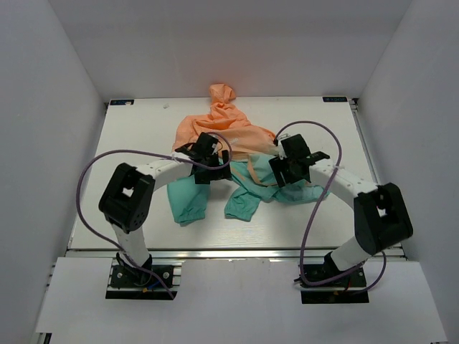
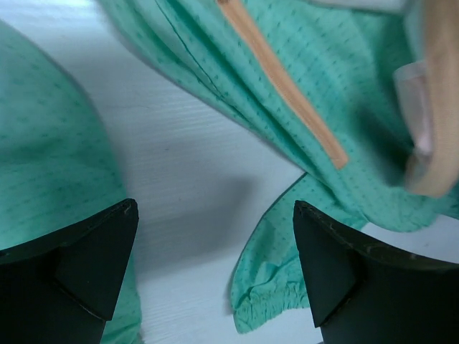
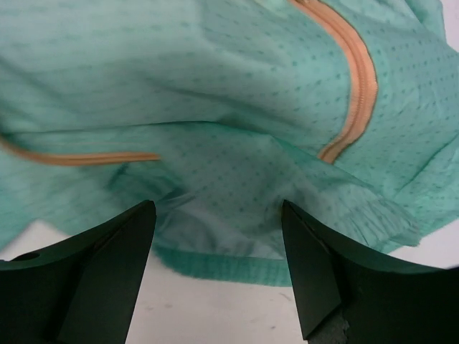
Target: Zip up the jacket
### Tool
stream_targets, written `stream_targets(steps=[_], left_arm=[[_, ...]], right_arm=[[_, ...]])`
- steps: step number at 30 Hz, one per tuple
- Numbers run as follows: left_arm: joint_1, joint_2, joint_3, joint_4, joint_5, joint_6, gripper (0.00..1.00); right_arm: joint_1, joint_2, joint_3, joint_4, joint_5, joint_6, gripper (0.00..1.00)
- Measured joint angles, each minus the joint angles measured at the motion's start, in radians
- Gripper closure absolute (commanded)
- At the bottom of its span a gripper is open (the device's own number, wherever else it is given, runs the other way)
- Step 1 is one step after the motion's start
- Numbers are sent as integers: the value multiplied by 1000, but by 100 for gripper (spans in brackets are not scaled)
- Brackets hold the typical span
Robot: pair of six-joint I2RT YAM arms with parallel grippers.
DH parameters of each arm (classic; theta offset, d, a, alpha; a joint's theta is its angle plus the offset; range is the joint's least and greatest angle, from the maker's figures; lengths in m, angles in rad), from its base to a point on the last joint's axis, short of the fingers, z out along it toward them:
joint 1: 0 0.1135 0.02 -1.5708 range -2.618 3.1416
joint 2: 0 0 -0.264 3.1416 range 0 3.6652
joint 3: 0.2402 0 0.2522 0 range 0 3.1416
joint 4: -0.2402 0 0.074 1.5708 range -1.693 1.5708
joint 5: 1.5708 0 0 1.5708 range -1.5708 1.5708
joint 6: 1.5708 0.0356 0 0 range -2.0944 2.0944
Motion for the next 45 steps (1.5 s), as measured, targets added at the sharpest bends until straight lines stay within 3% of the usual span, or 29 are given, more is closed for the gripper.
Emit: stream_targets(steps=[2,4,5,6,8,12,16,17,20,21,22,23,29,35,39,40,41,43,45], left_arm=[[-22,38,2,7,7,-13,2],[-45,71,24,8,18,-24,2],[-53,83,44,21,27,-28,2],[-59,100,66,24,35,-34,2],[-72,150,116,42,47,-43,2],[-76,214,201,53,61,-66,2],[-75,247,245,51,51,-92,7],[-75,259,262,44,43,-98,23],[-75,314,328,16,11,-122,55],[-75,331,350,2,7,-130,83],[-75,348,372,-14,-5,-140,100],[-74,369,393,-32,-23,-147,100],[-72,343,376,-77,-85,-176,100],[-74,26,-19,-211,-185,-208,100],[-72,-222,-235,-395,-243,-250,97],[-72,-283,-271,-437,-253,-259,84],[-72,-336,-298,-478,-262,-266,55],[-72,-419,-325,-550,-280,-272,27],[-72,-465,-327,-612,-309,-283,2]], right_arm=[[-2,45,2,3,54,-19,24],[-4,80,5,10,105,-39,37],[-5,95,11,10,128,-45,52],[-6,111,20,14,151,-48,81],[-12,134,51,10,192,-29,96],[-69,134,110,6,235,48,99],[-217,80,116,-17,156,151,100],[-266,66,115,-22,120,172,100],[-382,26,103,-29,31,216,100],[-399,15,97,-32,6,225,100],[-405,6,90,-35,-26,232,100],[-405,0,83,-36,-63,238,100],[-382,-24,14,-34,-293,254,100],[-341,-175,-71,-47,-380,301,100],[-200,-268,-81,-93,-330,324,99],[-146,-278,-81,-116,-315,325,98],[-85,-283,-85,-138,-306,326,97],[26,-286,-108,-177,-299,328,92],[139,-289,-153,-224,-303,339,70]])
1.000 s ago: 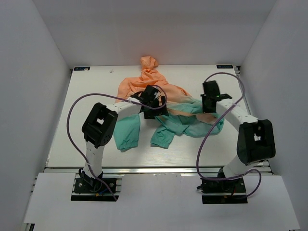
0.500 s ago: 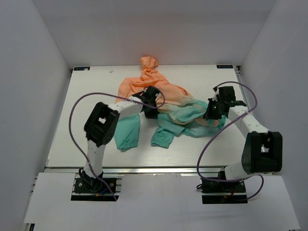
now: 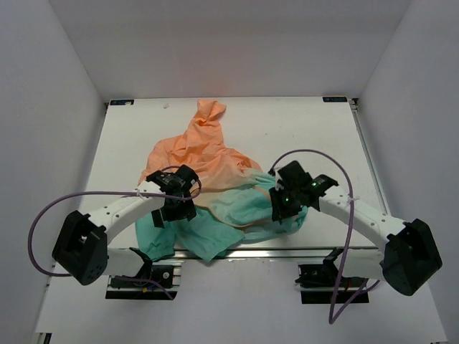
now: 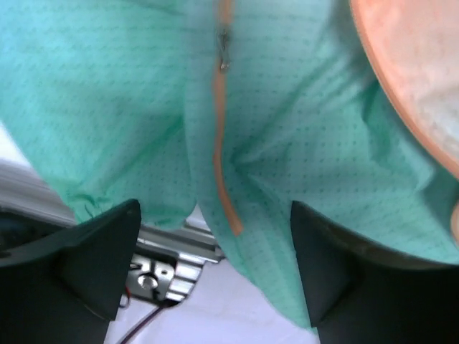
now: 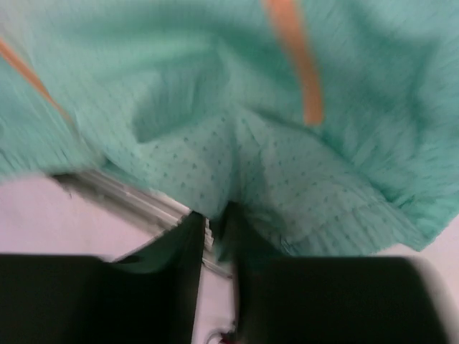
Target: Zip up the jacket
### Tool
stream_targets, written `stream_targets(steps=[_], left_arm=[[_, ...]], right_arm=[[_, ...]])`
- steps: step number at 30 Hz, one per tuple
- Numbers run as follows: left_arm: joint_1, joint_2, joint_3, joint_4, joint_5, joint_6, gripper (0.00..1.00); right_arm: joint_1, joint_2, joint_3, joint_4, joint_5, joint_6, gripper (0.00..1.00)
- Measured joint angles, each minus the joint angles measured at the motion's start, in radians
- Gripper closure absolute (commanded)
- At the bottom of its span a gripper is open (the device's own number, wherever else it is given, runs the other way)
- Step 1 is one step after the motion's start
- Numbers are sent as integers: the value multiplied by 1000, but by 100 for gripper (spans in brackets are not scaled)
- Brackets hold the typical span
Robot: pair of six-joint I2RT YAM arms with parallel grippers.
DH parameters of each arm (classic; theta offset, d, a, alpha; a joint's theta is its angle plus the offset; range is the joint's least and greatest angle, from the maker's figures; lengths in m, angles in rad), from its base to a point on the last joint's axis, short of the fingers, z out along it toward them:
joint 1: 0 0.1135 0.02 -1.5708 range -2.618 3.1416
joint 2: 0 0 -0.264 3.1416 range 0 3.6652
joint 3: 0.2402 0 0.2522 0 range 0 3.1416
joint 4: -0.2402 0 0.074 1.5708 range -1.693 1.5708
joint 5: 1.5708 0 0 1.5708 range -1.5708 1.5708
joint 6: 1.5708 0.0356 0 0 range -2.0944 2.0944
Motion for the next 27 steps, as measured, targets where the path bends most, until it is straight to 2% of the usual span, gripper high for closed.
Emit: stream_targets(steps=[2,5,8,10,13,14,17,19,24,27], left_arm=[[0,-17,8,-46,-26,-12,2],[0,-17,50,-102,-76,-26,2],[12,-17,129,-106,-132,-30,2],[58,-17,171,-50,-145,-9,2],[241,17,189,82,-98,39,2],[301,44,193,120,-92,50,5],[441,142,197,235,-66,72,24],[486,199,197,306,-27,85,30],[529,299,201,445,41,111,37],[548,369,215,479,61,120,41]], right_arm=[[76,-6,-39,-53,0,3,52],[128,-27,-47,-122,-4,-5,41],[135,-44,19,-142,-3,-36,35],[145,-29,106,-122,4,-69,34],[183,49,259,-43,29,-146,33],[197,95,307,-18,36,-169,33],[229,262,456,83,47,-260,35],[243,386,541,154,44,-341,35],[260,755,873,165,58,-511,34],[266,883,958,165,63,-586,33]])
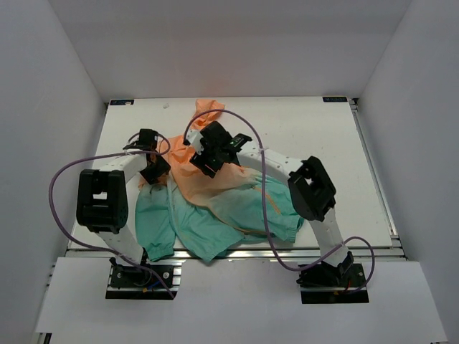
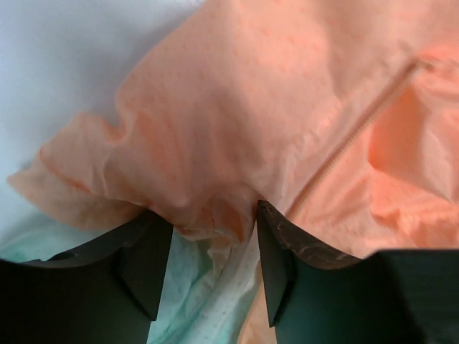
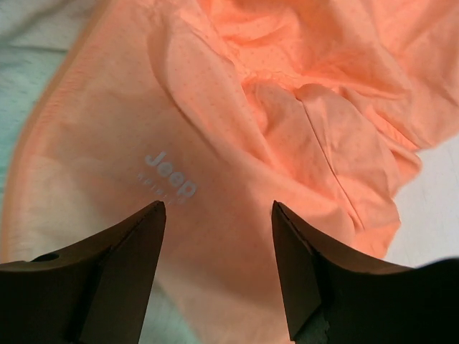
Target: Zip up the jacket
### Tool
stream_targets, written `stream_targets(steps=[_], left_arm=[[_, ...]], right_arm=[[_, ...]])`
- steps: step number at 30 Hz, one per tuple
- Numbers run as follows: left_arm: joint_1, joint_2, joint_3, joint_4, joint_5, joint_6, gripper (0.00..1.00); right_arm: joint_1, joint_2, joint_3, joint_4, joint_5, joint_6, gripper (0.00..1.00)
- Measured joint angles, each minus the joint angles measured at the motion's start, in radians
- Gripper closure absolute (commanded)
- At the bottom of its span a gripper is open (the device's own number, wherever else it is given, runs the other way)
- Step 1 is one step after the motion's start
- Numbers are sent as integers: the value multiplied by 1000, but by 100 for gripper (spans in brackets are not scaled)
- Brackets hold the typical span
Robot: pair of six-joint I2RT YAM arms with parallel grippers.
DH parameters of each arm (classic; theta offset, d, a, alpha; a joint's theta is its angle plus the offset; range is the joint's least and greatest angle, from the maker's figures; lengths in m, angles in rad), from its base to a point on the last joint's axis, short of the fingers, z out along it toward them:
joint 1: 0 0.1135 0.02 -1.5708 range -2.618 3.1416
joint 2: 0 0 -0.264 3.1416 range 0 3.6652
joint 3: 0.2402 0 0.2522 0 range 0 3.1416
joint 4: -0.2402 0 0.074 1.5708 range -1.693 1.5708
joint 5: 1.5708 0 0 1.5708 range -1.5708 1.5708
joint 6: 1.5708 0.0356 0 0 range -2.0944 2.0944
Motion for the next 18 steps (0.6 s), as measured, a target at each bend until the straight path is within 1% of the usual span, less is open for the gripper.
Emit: stream_targets(steps=[2,3,5,6,7,8,9,10,11,12,13,14,16,18], left_arm=[[14,37,0,16,16,2,44],[24,53,0,19,27,5,50],[41,61,3,29,43,6,58],[47,62,3,37,48,7,59],[52,64,3,43,51,11,59],[56,65,2,47,55,14,59],[58,65,1,51,57,16,59],[58,65,-1,59,58,18,59],[58,65,-3,69,59,21,59],[58,65,-5,77,60,25,59],[58,65,-8,87,61,28,59],[58,66,-9,95,63,31,60],[59,70,-9,109,66,37,61],[59,74,-9,126,72,43,62]], right_arm=[[4,54,19,-1,13,-38,32],[6,76,24,-1,21,-57,32],[13,115,35,0,48,-83,33],[17,134,42,3,66,-92,34],[20,150,45,13,86,-95,39],[23,160,45,25,110,-98,42],[26,169,45,39,143,-94,49],[29,174,43,62,178,-89,52],[32,175,40,91,220,-80,53],[34,175,36,124,263,-69,53],[35,171,28,167,302,-55,47],[35,169,21,209,339,-47,42],[35,169,8,275,394,-39,36],[34,169,0,309,412,-47,35]])
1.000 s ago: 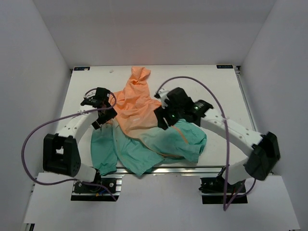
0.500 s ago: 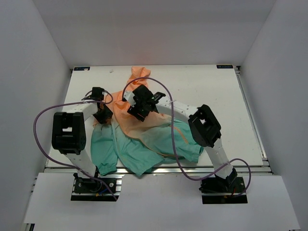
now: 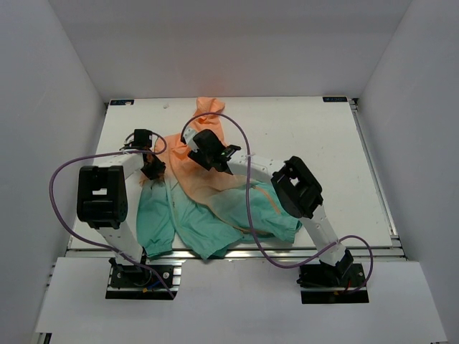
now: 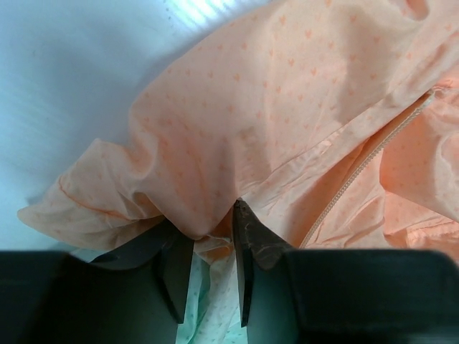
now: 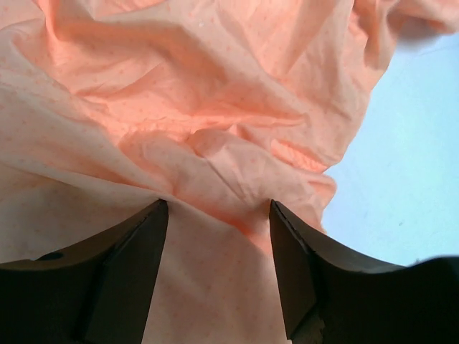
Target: Zip up the jacket
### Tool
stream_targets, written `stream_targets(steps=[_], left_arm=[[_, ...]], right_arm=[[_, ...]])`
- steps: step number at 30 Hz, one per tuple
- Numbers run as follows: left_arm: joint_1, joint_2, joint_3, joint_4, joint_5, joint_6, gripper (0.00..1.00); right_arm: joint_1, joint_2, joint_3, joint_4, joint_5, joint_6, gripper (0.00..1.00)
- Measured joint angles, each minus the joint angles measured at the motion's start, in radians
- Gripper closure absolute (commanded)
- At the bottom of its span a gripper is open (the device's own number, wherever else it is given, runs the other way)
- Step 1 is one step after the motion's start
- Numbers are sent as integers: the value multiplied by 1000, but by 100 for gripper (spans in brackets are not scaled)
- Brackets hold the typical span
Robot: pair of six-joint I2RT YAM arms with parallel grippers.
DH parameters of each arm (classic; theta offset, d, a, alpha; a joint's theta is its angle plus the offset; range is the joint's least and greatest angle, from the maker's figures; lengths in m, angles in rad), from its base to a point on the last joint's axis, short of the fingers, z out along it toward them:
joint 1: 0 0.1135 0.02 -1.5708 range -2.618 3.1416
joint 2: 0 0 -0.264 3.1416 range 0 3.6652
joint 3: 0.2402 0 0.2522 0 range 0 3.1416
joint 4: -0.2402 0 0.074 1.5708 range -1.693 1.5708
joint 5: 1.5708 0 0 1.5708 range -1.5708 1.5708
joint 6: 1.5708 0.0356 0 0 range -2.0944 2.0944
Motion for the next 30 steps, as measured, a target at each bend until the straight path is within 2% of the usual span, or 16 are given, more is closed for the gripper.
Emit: stream_targets(steps=[3,5,6,7,11,12,18,25,28,29,30], left_arm=[[5,4,0,16,10,8,62],[5,6,0,26,14,9,63],[5,6,0,30,16,11,63],[5,7,0,33,17,13,63],[11,16,6,45,17,20,63],[14,17,8,47,21,22,63],[50,38,29,60,44,31,64],[58,69,64,72,44,60,67],[58,71,64,82,47,76,67],[58,72,64,85,48,81,68],[58,73,64,88,50,87,68]], right_arm=[[-4,0,-8,31,-18,-39,36],[-5,0,-10,34,-48,-71,44],[-5,0,-10,36,-65,-88,50],[-5,0,-10,38,-78,-101,65],[-5,7,-10,53,-90,-127,88],[-5,11,-8,55,-88,-127,100],[-52,56,47,31,-101,-80,100],[-166,42,18,64,-81,6,100],[-210,34,17,63,-117,19,100],[-221,29,16,63,-135,19,90],[-231,23,16,60,-157,18,63]])
